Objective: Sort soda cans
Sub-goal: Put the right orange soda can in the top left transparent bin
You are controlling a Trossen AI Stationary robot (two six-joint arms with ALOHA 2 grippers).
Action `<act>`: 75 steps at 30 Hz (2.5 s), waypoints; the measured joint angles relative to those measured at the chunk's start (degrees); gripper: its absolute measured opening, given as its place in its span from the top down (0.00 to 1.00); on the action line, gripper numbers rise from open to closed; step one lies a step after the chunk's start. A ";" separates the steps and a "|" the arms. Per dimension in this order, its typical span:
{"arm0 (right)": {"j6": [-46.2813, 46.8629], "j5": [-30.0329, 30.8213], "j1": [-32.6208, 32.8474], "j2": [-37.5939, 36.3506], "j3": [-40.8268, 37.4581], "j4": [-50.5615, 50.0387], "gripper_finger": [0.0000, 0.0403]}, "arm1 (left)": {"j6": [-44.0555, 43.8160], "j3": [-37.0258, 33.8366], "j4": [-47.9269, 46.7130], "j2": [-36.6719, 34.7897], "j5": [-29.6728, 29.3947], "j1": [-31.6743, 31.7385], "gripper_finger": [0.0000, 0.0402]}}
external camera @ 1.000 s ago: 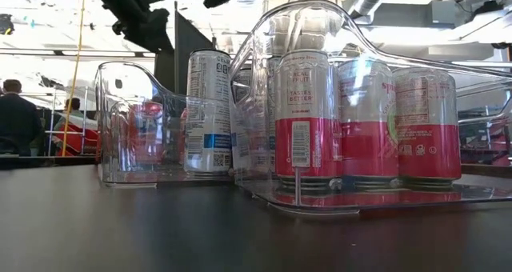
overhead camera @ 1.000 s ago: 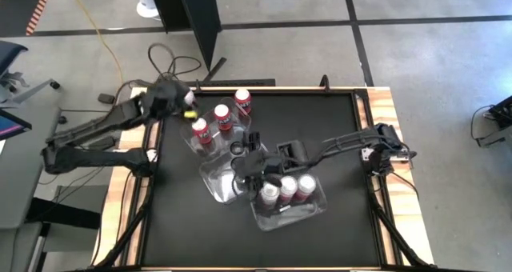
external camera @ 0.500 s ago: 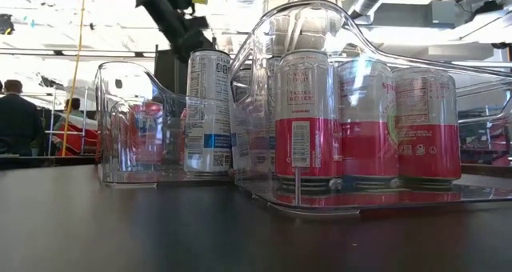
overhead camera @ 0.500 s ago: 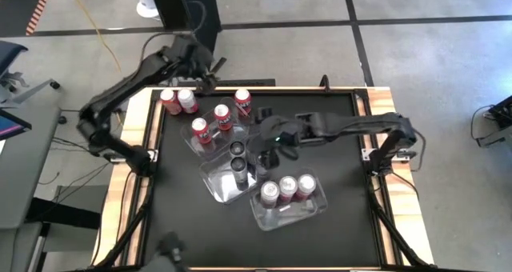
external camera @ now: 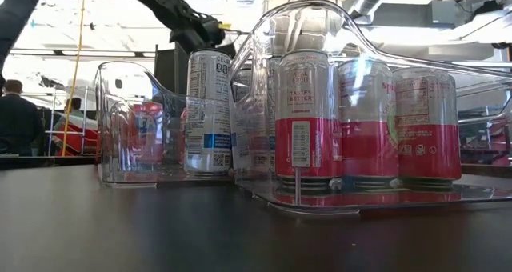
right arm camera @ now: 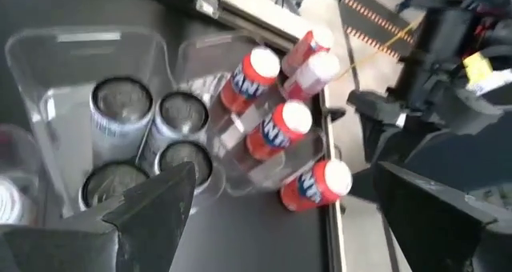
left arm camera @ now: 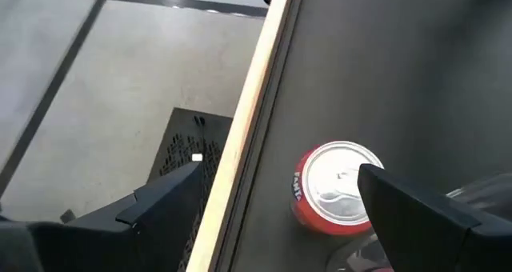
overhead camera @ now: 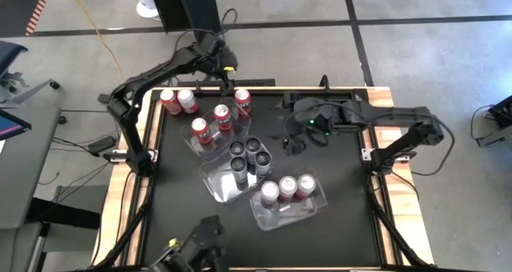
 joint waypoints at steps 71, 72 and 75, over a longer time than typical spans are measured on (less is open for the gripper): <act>0.36 -0.15 -2.89 -2.66 -5.25 -0.35 0.01 | -3.70 3.41 -1.47 15.87 0.21 -5.41 0.12; 0.36 -0.15 -2.89 -2.66 -5.25 -0.34 0.01 | -3.55 3.41 -1.33 15.87 0.14 -5.51 0.12; 0.34 -0.15 -2.94 -2.66 -5.27 -0.33 0.01 | -3.70 3.36 -0.84 15.87 0.10 -5.62 0.15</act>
